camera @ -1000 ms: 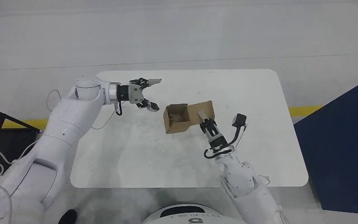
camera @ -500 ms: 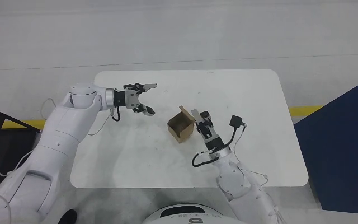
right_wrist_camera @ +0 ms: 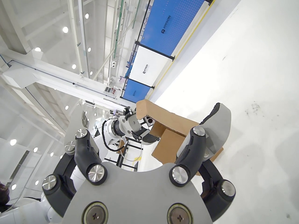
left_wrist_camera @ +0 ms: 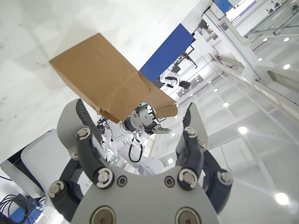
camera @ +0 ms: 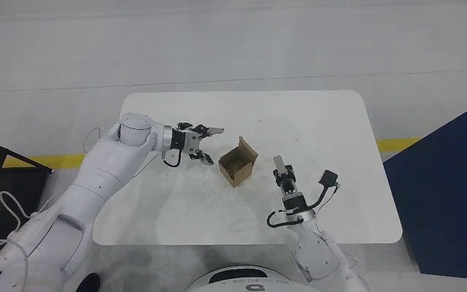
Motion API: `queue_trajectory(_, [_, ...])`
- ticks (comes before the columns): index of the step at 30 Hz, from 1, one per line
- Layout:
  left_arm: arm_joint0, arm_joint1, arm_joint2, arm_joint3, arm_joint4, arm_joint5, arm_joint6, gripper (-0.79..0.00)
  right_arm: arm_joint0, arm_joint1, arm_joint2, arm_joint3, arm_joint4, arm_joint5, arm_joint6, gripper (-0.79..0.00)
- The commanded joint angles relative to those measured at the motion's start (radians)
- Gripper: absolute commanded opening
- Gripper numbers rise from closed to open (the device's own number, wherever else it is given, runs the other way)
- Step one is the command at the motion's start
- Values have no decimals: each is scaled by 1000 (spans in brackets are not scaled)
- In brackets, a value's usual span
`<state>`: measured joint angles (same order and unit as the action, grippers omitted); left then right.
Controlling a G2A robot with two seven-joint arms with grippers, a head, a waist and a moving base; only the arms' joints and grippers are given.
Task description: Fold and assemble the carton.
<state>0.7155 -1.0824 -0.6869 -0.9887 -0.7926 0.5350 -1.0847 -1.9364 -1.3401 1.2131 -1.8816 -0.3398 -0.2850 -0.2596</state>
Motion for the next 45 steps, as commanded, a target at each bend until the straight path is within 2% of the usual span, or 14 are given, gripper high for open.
queue_trajectory(1, [-17, -15, 20, 33, 2, 0, -15, 0, -38, 5, 18, -13, 20, -6, 24, -86])
queue_trajectory(2, [-23, -21, 29, 47, -1, 2, -30, 0, -54, 7, 24, -17, 28, -4, 41, -249])
queue_trajectory(3, [-30, -27, 38, 61, 0, 7, -45, 0, -68, 9, 31, -24, 35, -3, 56, -308])
queue_trajectory(5, [-45, -36, 59, 83, 22, 23, -76, 0, -87, 12, 41, -38, 51, 4, 81, -385])
queue_trajectory(7, [-55, -43, 75, 102, 37, 37, -114, 0, -99, 14, 48, -49, 65, 9, 100, -425])
queue_trajectory(15, [-61, -63, 181, 98, 57, 42, -158, 0, -108, 19, 60, -61, 92, 29, 135, -422])
queue_trajectory(21, [-72, -75, 233, 94, -110, 17, -184, 0, -86, 20, 58, -22, 52, 98, 162, -456])
queue_trajectory(25, [-102, -69, 258, 130, -142, 9, -192, 0, -71, 21, 44, -6, 43, 164, 208, -474])
queue_trajectory(35, [-139, -12, 199, 248, -165, -40, -240, 0, 14, 3, -96, 52, -30, 271, 196, -409])
queue_trajectory(45, [-84, 8, 159, 209, -134, -49, -196, 0, 133, -24, -204, 107, -54, 396, 148, -422])
